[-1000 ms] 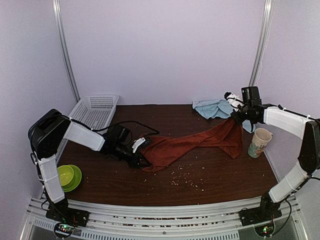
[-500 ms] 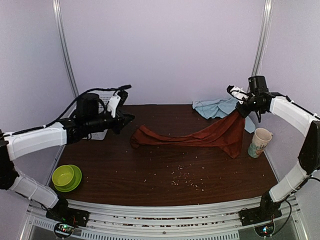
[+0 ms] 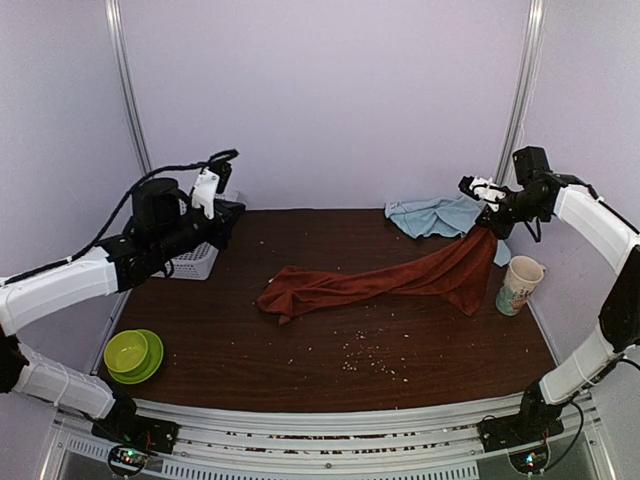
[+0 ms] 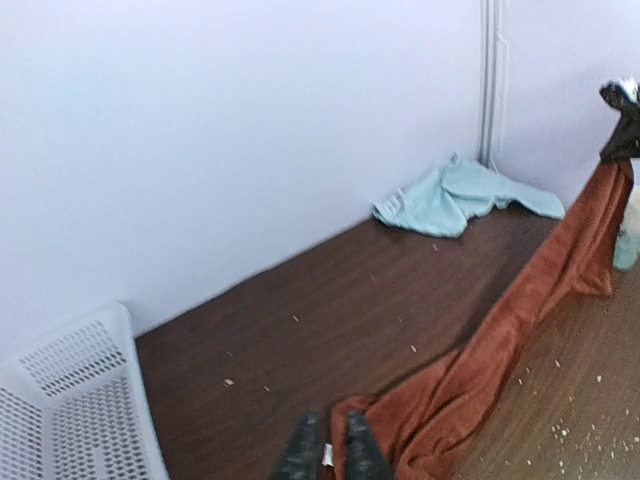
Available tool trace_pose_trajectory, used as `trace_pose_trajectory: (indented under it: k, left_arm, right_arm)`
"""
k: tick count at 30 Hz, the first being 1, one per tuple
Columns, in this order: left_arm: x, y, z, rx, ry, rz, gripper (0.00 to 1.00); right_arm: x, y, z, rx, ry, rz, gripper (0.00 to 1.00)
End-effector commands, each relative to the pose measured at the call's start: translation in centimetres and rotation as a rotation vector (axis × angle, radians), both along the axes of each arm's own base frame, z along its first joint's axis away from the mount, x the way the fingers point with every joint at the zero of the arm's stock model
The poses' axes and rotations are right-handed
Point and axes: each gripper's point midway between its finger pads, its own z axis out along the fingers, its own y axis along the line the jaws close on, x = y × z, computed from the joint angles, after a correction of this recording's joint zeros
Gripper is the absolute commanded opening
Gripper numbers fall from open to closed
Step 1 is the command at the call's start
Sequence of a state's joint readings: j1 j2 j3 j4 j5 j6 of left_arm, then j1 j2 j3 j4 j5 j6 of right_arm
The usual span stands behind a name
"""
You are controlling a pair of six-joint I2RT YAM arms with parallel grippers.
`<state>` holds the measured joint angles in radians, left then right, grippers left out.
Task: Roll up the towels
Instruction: Flatten out the towel at the center of the board.
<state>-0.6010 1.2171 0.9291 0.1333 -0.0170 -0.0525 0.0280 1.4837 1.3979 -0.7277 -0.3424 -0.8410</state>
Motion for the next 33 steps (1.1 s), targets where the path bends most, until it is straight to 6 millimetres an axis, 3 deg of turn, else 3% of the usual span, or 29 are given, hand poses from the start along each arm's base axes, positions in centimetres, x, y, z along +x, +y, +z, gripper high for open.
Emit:
trace_pose_trajectory:
  k: [1, 3, 6, 9, 13, 18, 22, 33]
  left_arm:
    - [1.2, -3.9, -6.8, 0.097, 0.166, -0.163, 0.22]
    - [1.5, -5.5, -9.5, 0.122, 0.244, -0.227, 0.33]
    - [1.2, -6.3, -12.3, 0.151, 0.298, -0.237, 0.37]
    - [-1.2, -6.9, -13.6, 0.230, 0.223, -0.225, 0.52]
    - [-4.4, -7.4, -13.7, 0.245, 0.140, -0.272, 0.66]
    - [-6.2, -8.2, -17.3, 0.419, 0.146, -0.259, 0.81]
    - [-6.1, -7.6, -19.8, 0.566, 0.154, -0.174, 0.82]
    - [-4.5, -6.1, -23.7, 0.775, 0.158, -0.027, 0.67]
  right_arm:
    - [-0.2, -0.7, -1.3, -0.011, 0.007, -0.042, 0.00]
    - [0.0, -0.9, -1.5, -0.012, 0.000, -0.061, 0.00]
    - [0.2, -1.3, -2.1, -0.013, -0.001, -0.099, 0.00]
    - [0.1, -1.6, -2.8, -0.020, 0.002, -0.113, 0.00]
    - [0.2, -1.5, -3.2, -0.013, 0.003, -0.112, 0.00]
    - [0.4, -1.0, -3.4, 0.012, 0.013, -0.095, 0.00]
    - [0.4, -0.8, -3.3, 0.015, 0.012, -0.089, 0.00]
    - [0.2, -0.2, -2.9, 0.049, 0.010, -0.096, 0.00]
